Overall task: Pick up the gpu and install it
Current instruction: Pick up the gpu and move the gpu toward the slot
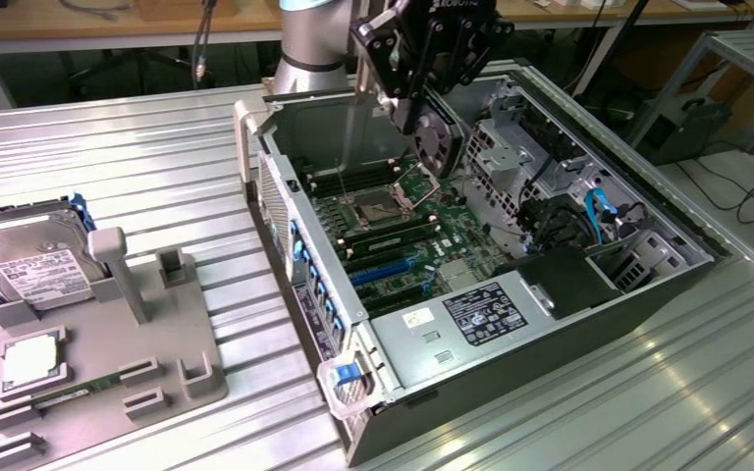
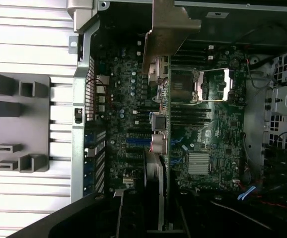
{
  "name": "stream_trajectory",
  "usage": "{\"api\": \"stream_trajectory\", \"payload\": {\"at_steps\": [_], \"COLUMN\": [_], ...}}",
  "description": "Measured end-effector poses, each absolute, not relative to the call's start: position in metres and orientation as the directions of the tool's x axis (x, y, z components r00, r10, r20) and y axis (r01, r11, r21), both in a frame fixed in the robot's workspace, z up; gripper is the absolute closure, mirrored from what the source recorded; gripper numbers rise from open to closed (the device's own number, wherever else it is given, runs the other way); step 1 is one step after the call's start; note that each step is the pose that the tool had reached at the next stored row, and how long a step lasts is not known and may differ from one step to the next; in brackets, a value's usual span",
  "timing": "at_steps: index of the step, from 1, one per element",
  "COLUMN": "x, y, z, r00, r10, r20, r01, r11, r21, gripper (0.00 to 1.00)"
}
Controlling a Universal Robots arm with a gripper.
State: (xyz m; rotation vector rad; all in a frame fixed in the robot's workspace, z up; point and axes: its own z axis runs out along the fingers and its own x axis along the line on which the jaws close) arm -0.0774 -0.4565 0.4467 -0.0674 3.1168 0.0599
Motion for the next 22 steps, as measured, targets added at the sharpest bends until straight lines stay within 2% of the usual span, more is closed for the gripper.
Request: {"api": "stream_trajectory", "payload": {"at_steps": [22], "x": [-0.038], "y": [-0.456], "z": [0.446], "r00": [-0.999], "r10": [-0.043], "r20": [-0.024], "r01": [-0.044], "r11": [0.998], "r21": [0.038], "gripper": [0.72]}}
